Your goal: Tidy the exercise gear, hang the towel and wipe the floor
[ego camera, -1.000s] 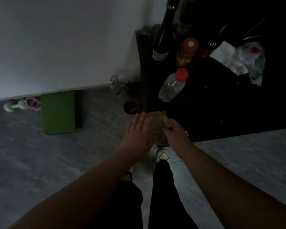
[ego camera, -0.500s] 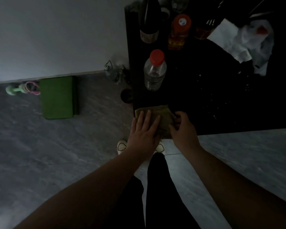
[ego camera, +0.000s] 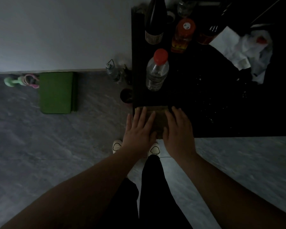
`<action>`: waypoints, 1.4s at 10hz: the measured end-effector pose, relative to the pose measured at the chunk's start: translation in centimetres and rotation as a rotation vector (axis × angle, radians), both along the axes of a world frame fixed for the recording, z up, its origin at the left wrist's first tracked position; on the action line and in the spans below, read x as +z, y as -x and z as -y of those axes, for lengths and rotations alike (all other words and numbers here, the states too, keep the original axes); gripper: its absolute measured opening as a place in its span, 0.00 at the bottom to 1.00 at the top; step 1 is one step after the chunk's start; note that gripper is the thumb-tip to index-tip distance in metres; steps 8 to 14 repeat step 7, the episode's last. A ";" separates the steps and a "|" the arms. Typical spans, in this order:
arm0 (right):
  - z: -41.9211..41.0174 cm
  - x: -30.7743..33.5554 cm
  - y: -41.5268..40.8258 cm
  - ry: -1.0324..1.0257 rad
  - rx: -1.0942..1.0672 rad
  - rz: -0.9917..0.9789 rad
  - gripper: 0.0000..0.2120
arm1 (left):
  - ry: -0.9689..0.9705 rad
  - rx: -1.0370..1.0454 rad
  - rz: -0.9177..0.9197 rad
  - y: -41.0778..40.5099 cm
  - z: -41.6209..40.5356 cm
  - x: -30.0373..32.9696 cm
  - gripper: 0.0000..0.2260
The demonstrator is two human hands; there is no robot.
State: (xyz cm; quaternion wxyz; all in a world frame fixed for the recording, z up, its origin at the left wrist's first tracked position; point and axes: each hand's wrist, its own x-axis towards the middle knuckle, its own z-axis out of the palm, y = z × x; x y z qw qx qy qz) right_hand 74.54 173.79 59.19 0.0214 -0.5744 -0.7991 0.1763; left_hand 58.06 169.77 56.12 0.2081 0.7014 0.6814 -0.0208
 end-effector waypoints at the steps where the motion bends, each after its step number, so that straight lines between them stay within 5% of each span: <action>1: -0.3 -0.5 0.0 0.028 0.121 0.051 0.31 | -0.012 0.057 -0.010 0.2 -0.1 0.4 0.31; 5: -1.2 -4.6 0.0 0.091 0.329 0.246 0.34 | 0.007 -0.017 -0.041 1.2 -0.5 -2.5 0.31; 7: -2.5 -1.0 1.0 0.212 0.338 0.303 0.35 | 0.199 -0.022 -0.077 1.6 -1.7 2.0 0.30; 14: -2.5 -1.0 1.0 0.212 0.338 0.303 0.35 | 0.199 -0.022 -0.077 1.6 -1.7 2.0 0.30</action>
